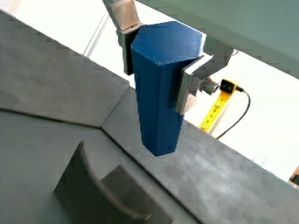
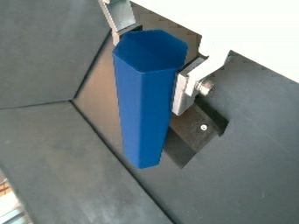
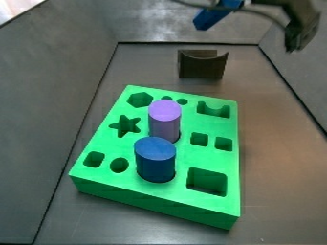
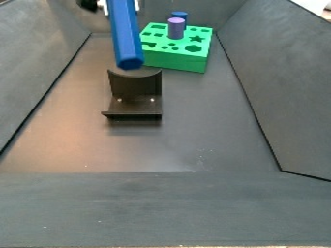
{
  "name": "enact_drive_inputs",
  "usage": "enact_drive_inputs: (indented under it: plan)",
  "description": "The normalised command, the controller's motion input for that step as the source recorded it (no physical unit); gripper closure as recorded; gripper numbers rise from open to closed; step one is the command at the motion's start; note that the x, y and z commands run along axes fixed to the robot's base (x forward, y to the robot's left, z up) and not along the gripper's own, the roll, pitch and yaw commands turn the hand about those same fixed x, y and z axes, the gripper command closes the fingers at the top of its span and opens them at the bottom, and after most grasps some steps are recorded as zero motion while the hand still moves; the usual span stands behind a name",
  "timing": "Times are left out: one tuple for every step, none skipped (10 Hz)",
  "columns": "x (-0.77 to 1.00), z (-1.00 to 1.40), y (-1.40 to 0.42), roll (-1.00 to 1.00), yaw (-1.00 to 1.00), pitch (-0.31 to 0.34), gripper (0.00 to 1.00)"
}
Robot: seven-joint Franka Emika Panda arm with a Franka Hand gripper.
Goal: Pick up the hexagon object. Move up. Place the hexagon object on the fixture. Regrasp the hexagon object. Move to above the board. Insert the hexagon object.
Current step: Move to above the board.
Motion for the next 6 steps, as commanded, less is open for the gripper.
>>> enact_drive_inputs:
  plan:
    - [0.08,1.00,-0.06,-0.02,0.14,-0.028,1.00]
    - [0.05,0.83,-0.04,-0.01,0.10,-0.037,1.00]
    - [0.03,0.67,-0.03,-0.01,0.06,-0.032,1.00]
    - [0.01,0.47,-0.01,-0.01,0.02,-0.019,1.00]
    - [0.01,0.36,-0.01,-0.02,0.01,-0.010,1.00]
    - [-0.90,0.52,-1.00,-1.00,-0.11,-0.131,1.00]
